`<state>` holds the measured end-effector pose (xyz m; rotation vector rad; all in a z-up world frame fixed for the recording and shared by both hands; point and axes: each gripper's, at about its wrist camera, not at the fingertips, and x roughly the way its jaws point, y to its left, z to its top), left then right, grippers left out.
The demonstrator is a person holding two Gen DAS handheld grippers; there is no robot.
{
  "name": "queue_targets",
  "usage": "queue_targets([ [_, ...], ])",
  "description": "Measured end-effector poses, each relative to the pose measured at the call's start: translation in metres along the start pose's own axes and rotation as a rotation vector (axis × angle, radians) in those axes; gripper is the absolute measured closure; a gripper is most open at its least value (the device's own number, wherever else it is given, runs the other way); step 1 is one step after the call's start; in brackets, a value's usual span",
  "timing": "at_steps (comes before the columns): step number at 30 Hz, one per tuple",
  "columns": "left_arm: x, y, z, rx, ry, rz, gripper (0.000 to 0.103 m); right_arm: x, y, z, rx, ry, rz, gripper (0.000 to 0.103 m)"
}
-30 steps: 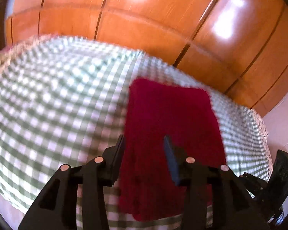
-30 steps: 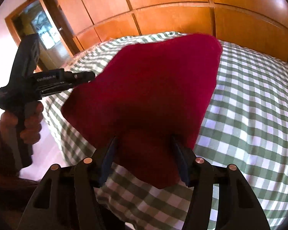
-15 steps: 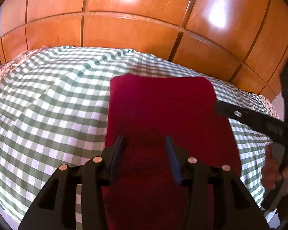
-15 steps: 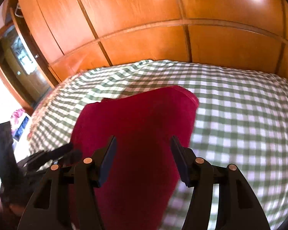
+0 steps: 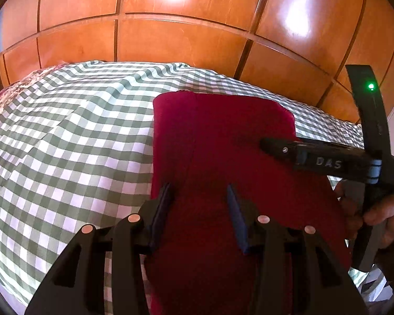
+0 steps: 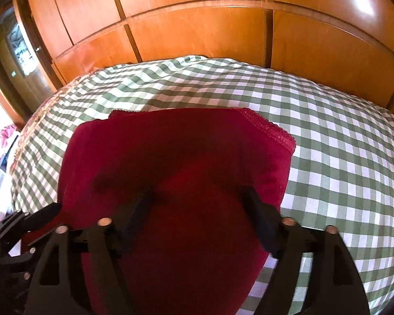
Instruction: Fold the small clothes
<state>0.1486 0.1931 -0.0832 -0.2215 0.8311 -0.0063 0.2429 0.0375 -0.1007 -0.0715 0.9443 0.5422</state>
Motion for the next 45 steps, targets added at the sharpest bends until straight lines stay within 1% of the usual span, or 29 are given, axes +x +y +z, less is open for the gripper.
queue_targets([
  [2,-0.002,0.002,-0.001,-0.006,-0.001,0.003,0.059,-0.006,-0.001,-0.002,0.008,-0.011,0.002,0.013],
  [4,-0.004,0.006,-0.004,-0.018,0.001,0.014,0.056,-0.011,-0.002,-0.003,0.018,-0.020,0.008,0.011],
  [5,-0.004,0.009,-0.005,-0.031,0.009,0.018,0.049,-0.015,-0.004,-0.005,0.031,-0.024,0.015,0.009],
  [8,-0.004,0.023,-0.009,-0.094,0.027,-0.022,0.047,-0.023,-0.012,-0.011,0.077,-0.031,0.043,0.009],
  [10,-0.005,0.028,-0.011,-0.101,0.027,-0.023,0.043,-0.028,-0.018,-0.017,0.105,-0.028,0.070,0.009],
  [14,-0.006,0.031,-0.015,-0.108,0.028,-0.034,0.041,-0.032,-0.033,-0.035,0.165,-0.004,0.136,0.009],
  [15,-0.007,0.031,-0.016,-0.109,0.028,-0.036,0.040,-0.032,-0.038,-0.041,0.188,0.002,0.157,0.007],
  [17,-0.007,0.032,-0.018,-0.112,0.028,-0.042,0.039,-0.033,-0.045,-0.050,0.233,0.010,0.204,0.007],
  [20,-0.007,0.034,-0.021,-0.119,0.028,-0.055,0.038,-0.030,-0.053,-0.062,0.305,0.041,0.300,0.007],
  [23,-0.005,0.037,-0.022,-0.118,0.031,-0.072,0.038,-0.028,-0.052,-0.069,0.320,0.049,0.353,0.007],
  [26,-0.002,0.042,-0.023,-0.129,0.037,-0.105,0.036,-0.024,-0.048,-0.071,0.317,0.061,0.394,0.007],
  [30,0.005,0.059,-0.028,-0.201,0.050,-0.200,0.036,-0.014,-0.036,-0.066,0.290,0.087,0.425,0.008],
  [31,0.008,0.066,-0.031,-0.234,0.056,-0.238,0.036,-0.009,-0.033,-0.065,0.283,0.094,0.430,0.009],
  [33,0.011,0.074,-0.034,-0.271,0.059,-0.284,0.038,-0.005,-0.028,-0.063,0.272,0.097,0.433,0.012],
  [34,0.012,0.075,-0.036,-0.270,0.058,-0.303,0.040,-0.004,-0.027,-0.062,0.269,0.099,0.435,0.013],
  [36,0.013,0.076,-0.037,-0.271,0.061,-0.345,0.051,-0.002,-0.024,-0.062,0.259,0.101,0.433,0.016],
  [37,0.015,0.079,-0.038,-0.293,0.067,-0.392,0.053,-0.003,-0.024,-0.062,0.255,0.101,0.432,0.018],
  [38,0.016,0.082,-0.039,-0.306,0.069,-0.417,0.057,-0.003,-0.024,-0.062,0.251,0.100,0.430,0.024],
  [39,0.017,0.082,-0.040,-0.312,0.071,-0.430,0.059,-0.004,-0.023,-0.063,0.246,0.102,0.428,0.036],
  [40,0.017,0.083,-0.041,-0.322,0.071,-0.450,0.061,-0.008,-0.021,-0.063,0.244,0.099,0.430,0.040],
  [41,0.016,0.082,-0.043,-0.325,0.070,-0.460,0.065,-0.010,-0.020,-0.063,0.239,0.093,0.425,0.045],
  [42,0.014,0.082,-0.043,-0.327,0.069,-0.472,0.069,-0.017,-0.016,-0.062,0.221,0.077,0.416,0.049],
  [43,0.010,0.080,-0.043,-0.333,0.067,-0.496,0.071,-0.024,-0.014,-0.062,0.209,0.061,0.411,0.050],
  [45,0.004,0.076,-0.041,-0.334,0.067,-0.534,0.072,-0.037,-0.013,-0.063,0.208,0.032,0.414,0.054],
])
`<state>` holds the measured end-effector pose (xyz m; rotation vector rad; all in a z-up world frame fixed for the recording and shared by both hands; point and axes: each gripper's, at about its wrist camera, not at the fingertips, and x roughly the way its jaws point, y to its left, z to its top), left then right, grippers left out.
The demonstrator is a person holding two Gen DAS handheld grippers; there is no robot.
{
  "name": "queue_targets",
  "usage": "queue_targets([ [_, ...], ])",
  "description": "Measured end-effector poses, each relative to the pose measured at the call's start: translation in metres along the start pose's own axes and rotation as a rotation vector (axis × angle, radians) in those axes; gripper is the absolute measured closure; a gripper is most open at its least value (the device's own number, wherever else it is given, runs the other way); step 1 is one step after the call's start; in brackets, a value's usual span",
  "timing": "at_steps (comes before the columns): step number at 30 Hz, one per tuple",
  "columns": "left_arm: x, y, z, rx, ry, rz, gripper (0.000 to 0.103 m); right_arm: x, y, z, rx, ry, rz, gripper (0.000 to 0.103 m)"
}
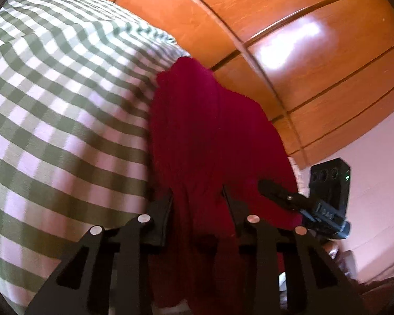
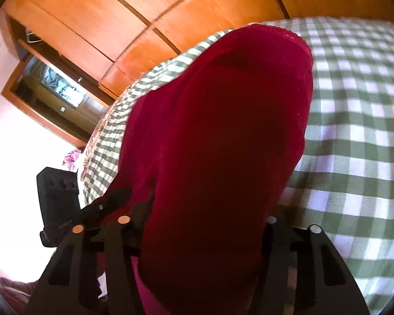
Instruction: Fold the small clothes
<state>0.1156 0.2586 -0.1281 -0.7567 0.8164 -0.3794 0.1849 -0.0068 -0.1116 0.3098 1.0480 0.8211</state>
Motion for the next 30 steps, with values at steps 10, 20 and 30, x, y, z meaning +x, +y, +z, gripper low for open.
queue_targets([
  [10,0.083,-0.116,0.019,0.238,0.145,-0.080,0.073,-0.121,-0.028,-0.003,0.015,-0.247,-0.099,0.056],
  [20,0.250,-0.262,0.026,0.518,0.322,-0.046,0.073,-0.226,-0.154,0.005,0.189,-0.412,-0.308,0.056],
  [30,0.314,-0.264,-0.004,0.557,0.401,0.132,0.049,-0.229,-0.232,-0.047,0.379,-0.426,-0.490,0.017],
])
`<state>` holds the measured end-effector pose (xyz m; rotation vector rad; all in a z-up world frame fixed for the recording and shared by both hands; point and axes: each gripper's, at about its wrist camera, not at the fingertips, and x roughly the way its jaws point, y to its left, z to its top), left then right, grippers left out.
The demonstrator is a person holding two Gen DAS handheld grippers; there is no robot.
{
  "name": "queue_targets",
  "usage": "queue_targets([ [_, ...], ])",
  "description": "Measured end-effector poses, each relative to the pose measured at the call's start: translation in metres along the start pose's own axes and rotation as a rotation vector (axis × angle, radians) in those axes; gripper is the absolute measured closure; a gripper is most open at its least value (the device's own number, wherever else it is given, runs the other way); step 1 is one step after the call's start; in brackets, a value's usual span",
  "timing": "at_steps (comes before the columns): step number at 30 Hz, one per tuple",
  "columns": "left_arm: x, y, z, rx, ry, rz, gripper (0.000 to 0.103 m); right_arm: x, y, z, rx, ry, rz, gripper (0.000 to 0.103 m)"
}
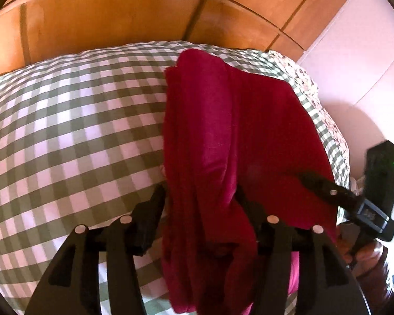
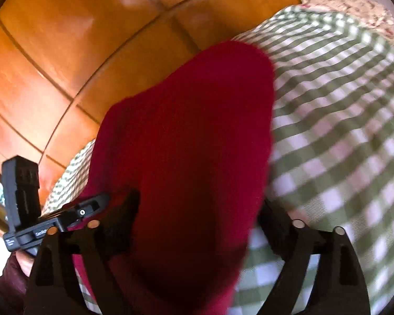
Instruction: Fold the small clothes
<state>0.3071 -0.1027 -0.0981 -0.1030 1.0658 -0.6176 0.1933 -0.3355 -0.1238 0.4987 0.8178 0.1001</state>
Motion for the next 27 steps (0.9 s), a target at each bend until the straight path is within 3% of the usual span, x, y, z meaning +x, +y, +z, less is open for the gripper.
queue_targets([
  [2,-0.010,-0.001,-0.004,0.004,-0.022,0.031,0.049,-0.019,0.006,0.002,-0.050,-0.055,-0.076,0.017],
  [6,-0.031,0.000,-0.018,0.050,-0.079,0.110,0.049,-0.055,0.041,0.002,-0.163,-0.151,-0.138,0.036],
  [9,-0.030,0.000,-0.022,0.059,-0.093,0.165,0.047,-0.047,0.062,-0.009,-0.260,-0.133,-0.169,0.046],
  [11,-0.024,-0.002,-0.024,0.080,-0.097,0.204,0.044,-0.018,0.067,-0.023,-0.313,-0.049,-0.234,0.046],
  [13,-0.021,-0.002,-0.024,0.073,-0.102,0.211,0.043,-0.002,0.066,-0.035,-0.365,-0.050,-0.324,0.046],
  [16,-0.029,-0.004,-0.025,0.052,-0.117,0.219,0.042,-0.009,0.069,-0.033,-0.327,-0.070,-0.330,0.045],
  [18,-0.035,-0.008,-0.027,0.048,-0.135,0.249,0.035,-0.013,0.066,-0.030,-0.299,-0.074,-0.330,0.044],
  [23,-0.048,-0.005,-0.037,0.013,-0.155,0.246,0.031,-0.025,0.075,-0.037,-0.275,-0.084,-0.349,0.031],
  [27,-0.058,-0.006,-0.044,0.011,-0.177,0.268,0.027,-0.034,0.083,-0.045,-0.243,-0.087,-0.358,0.031],
])
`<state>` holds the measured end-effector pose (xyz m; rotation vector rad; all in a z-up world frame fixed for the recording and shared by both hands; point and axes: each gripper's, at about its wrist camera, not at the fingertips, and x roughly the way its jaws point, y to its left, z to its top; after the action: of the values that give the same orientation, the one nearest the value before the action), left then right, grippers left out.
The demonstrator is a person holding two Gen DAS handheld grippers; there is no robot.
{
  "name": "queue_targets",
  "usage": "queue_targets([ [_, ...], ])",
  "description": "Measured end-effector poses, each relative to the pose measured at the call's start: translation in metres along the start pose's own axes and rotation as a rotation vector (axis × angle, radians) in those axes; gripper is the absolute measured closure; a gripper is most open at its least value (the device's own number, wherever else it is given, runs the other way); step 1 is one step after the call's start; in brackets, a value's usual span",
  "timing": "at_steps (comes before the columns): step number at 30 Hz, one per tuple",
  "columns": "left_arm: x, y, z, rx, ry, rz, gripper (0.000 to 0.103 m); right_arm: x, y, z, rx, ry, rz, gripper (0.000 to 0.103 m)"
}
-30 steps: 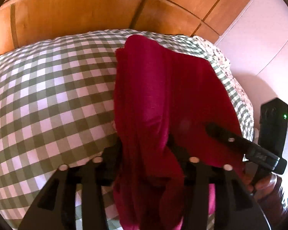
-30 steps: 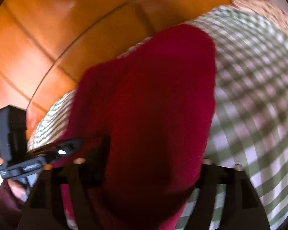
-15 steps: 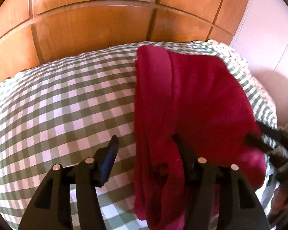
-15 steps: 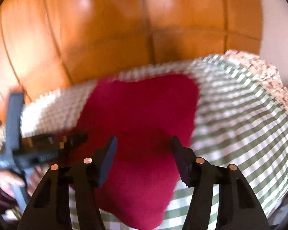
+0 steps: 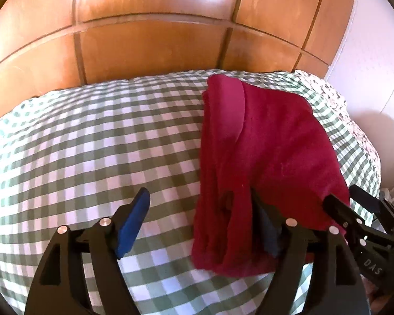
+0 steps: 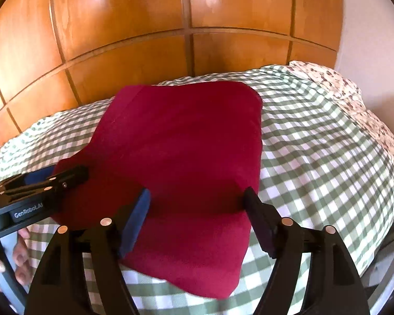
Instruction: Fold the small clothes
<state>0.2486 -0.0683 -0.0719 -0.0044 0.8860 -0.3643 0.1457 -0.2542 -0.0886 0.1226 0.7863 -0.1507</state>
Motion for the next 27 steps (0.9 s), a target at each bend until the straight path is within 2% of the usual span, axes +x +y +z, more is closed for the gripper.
queue_targets([
  [6,-0.025,0.002,-0.010,0.014,-0.057,0.051,0.024,-0.010,0.003,-0.008,0.026,0.008,-0.054,0.029],
  [9,-0.040,0.007,-0.015,-0.003,-0.087,0.069,0.022,-0.021,0.004,-0.011,0.066,-0.015,-0.090,0.017],
  [17,-0.074,0.017,-0.030,-0.046,-0.145,0.135,0.013,-0.048,0.019,-0.019,0.129,-0.071,-0.135,0.006],
  [27,-0.114,0.027,-0.047,-0.088,-0.225,0.159,0.003,-0.071,0.037,-0.027,0.125,-0.134,-0.209,0.005],
])
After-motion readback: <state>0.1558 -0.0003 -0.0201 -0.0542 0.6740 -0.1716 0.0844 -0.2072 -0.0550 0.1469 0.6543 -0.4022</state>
